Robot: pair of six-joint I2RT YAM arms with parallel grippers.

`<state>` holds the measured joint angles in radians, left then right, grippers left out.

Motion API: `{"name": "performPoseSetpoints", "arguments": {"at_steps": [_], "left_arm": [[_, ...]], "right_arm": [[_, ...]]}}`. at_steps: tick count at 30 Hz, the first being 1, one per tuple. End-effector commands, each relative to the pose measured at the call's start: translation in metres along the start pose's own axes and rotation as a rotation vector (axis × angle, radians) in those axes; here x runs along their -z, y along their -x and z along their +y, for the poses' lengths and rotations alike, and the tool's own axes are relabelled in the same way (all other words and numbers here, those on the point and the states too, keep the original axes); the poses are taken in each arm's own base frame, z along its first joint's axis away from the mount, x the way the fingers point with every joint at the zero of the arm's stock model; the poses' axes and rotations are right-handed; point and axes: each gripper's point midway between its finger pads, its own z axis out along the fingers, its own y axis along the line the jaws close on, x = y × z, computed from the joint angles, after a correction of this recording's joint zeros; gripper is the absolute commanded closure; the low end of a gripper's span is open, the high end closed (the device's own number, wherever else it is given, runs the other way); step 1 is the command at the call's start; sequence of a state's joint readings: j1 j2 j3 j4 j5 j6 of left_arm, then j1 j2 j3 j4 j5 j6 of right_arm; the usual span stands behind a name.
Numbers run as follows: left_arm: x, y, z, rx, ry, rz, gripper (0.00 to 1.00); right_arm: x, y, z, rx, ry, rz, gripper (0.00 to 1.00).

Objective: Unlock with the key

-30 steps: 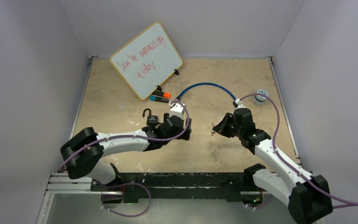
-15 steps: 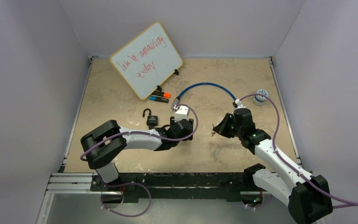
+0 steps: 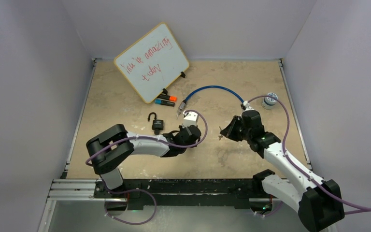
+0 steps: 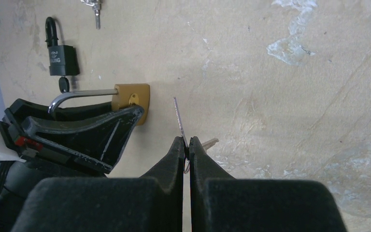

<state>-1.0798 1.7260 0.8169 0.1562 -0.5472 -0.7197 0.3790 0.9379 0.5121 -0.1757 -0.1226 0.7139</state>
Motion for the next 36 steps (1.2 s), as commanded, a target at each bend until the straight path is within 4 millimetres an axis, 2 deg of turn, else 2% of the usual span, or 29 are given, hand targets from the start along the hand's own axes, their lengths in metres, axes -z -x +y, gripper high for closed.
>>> {"name": "performPoseSetpoints", "arguments": {"at_steps": [1,4,7,9,11,15,19,23,27,30,33,36], "left_arm": [[0.021,0.06,-0.026,0.064,-0.163,-0.062,1.0],[0.04,0.085,-0.032,0.127,-0.327,-0.025,1.0],[0.066,0.12,-0.034,0.15,-0.437,-0.05,1.0],[0.083,0.142,-0.034,0.133,-0.455,-0.07,1.0],[0.094,0.153,-0.025,0.138,-0.426,-0.042,1.0],[0.117,0.19,-0.018,0.177,-0.513,-0.067,1.0],[0.126,0.219,0.001,0.272,-0.624,-0.07,1.0],[0.146,0.244,-0.005,0.311,-0.813,-0.061,1.0],[0.169,0.259,-0.017,0.399,-0.966,-0.012,1.0],[0.197,0.27,-0.03,0.431,-1.146,0.029,1.0],[0.212,0.269,-0.034,0.452,-1.213,0.1,1.0],[0.221,0.267,-0.032,0.459,-1.253,0.192,1.0]], "right_arm": [[0.003,0.023,0.031,0.031,0.094,-0.036,1.0],[0.003,0.03,0.054,0.065,0.195,-0.031,1.0],[0.003,0.039,0.078,0.106,0.299,-0.034,1.0],[0.003,0.047,0.09,0.122,0.337,-0.035,1.0],[0.006,0.052,0.099,0.109,0.35,-0.021,1.0],[0.02,0.077,0.122,0.179,0.391,-0.076,1.0],[0.028,0.081,0.139,0.177,0.45,-0.061,1.0],[0.046,0.077,0.171,0.196,0.621,-0.011,1.0],[0.059,0.077,0.193,0.22,0.73,0.048,1.0],[0.073,0.078,0.207,0.192,0.787,0.08,1.0],[0.092,0.071,0.22,0.178,0.888,0.143,1.0],[0.108,0.061,0.224,0.193,0.947,0.196,1.0]]}}
